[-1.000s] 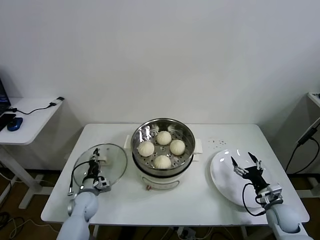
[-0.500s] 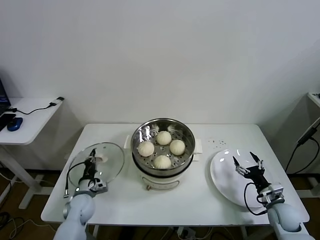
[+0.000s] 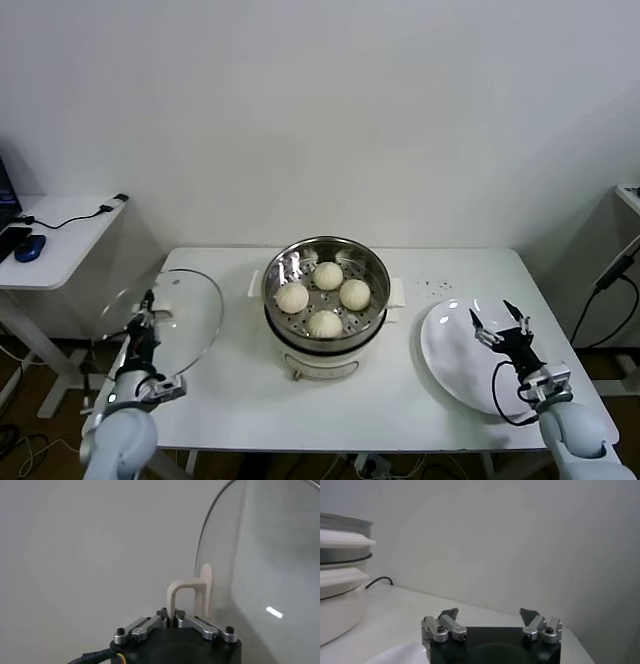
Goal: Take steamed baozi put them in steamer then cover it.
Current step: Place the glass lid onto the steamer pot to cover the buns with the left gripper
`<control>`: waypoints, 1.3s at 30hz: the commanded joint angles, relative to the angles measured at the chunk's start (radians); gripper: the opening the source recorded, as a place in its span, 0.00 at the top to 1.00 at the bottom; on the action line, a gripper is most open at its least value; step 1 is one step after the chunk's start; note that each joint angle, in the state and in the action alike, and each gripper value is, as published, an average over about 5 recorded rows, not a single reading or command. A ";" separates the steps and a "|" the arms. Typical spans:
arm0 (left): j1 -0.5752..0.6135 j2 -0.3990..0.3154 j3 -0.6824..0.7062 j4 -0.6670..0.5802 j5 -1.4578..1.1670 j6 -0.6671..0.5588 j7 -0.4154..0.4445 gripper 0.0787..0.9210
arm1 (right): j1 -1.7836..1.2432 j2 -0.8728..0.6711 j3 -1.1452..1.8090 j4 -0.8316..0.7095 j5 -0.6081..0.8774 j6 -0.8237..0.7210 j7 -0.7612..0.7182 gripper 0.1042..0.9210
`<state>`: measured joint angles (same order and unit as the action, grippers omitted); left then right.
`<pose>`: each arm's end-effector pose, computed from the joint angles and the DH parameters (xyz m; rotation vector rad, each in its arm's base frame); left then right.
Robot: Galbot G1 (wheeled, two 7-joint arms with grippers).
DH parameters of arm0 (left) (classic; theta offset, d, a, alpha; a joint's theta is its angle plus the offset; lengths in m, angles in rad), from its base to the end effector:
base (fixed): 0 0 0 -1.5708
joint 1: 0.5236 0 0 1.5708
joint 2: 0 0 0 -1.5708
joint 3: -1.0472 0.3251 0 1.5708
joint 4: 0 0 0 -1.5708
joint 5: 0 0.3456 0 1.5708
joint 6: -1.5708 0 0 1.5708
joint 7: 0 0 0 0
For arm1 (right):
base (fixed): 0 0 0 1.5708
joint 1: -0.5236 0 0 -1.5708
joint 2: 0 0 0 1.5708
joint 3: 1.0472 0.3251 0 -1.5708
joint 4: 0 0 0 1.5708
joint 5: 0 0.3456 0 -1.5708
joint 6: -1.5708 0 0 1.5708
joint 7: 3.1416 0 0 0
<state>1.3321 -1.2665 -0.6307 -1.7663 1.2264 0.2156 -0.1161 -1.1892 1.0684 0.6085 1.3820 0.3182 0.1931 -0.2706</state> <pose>0.2574 0.1119 -0.3205 0.3238 -2.1051 -2.1021 0.2884 -0.2130 -0.3725 0.2236 -3.0061 0.2794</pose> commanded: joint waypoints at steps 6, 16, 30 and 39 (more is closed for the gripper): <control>0.145 0.220 0.079 -0.458 0.006 0.345 0.124 0.92 | 0.031 -0.014 -0.020 -0.032 -0.001 0.004 -0.006 0.12; -0.247 0.199 0.546 -0.416 0.194 0.570 0.474 0.92 | 0.078 -0.021 -0.038 -0.069 -0.006 0.005 -0.002 0.12; -0.501 -0.138 0.788 -0.137 0.393 0.570 0.536 0.92 | 0.085 -0.022 -0.023 -0.095 -0.014 0.014 -0.004 0.12; -0.492 -0.274 0.818 -0.007 0.410 0.570 0.498 0.92 | 0.081 -0.014 -0.014 -0.101 -0.023 0.022 -0.007 0.12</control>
<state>0.9213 -1.3566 0.0688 -1.9334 1.5709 0.7372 0.3607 -1.1117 1.0529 0.5921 1.2865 0.2987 0.2129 -0.2762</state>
